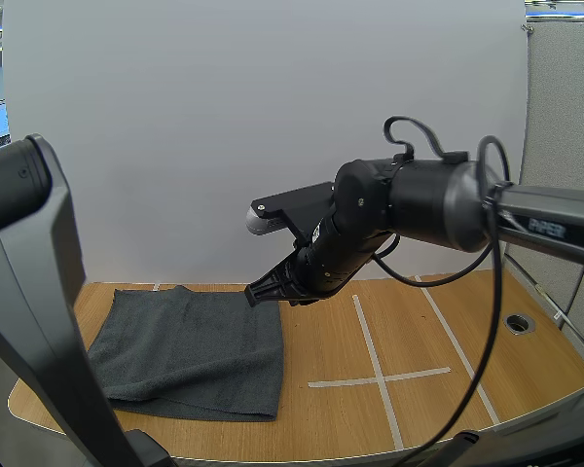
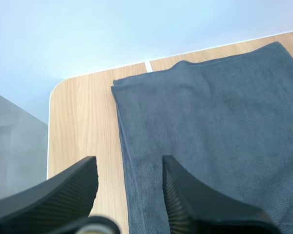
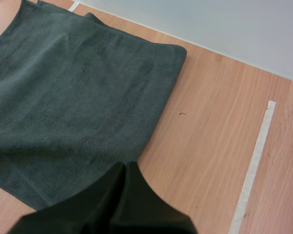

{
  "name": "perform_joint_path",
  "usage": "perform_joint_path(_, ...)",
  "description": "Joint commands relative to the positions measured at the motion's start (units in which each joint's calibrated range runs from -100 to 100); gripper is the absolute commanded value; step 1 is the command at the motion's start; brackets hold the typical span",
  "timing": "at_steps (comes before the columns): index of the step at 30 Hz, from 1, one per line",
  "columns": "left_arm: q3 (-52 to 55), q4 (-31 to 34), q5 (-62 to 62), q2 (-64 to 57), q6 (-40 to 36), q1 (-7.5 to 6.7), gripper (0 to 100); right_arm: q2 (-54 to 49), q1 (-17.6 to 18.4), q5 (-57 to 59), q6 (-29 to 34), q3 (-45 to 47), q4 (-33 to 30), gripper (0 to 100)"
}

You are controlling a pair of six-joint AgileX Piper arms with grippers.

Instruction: Fold the towel

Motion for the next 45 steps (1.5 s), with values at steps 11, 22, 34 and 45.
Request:
perform_joint_path(11,-0.3,-4.6,1.2,-6.4,1.3,0.18,67,11.9,-5.5,-9.5,-5.1,0.0,9.3,0)
perform_joint_path(22,-0.3,-4.5,1.2,-6.4,1.3,-0.24,67,21.3,-10.0,-8.4,-17.6,0.0,25.9,0)
perform_joint_path(34,-0.3,-2.7,-1.1,-10.6,1.3,-11.35,67,28.3,-12.1,-9.6,-30.6,0.0,39.5,0)
perform_joint_path(45,-0.3,-2.7,-16.9,-24.7,1.3,-19.36,67,32.7,-14.2,-6.1,-31.5,0.0,41.9,0)
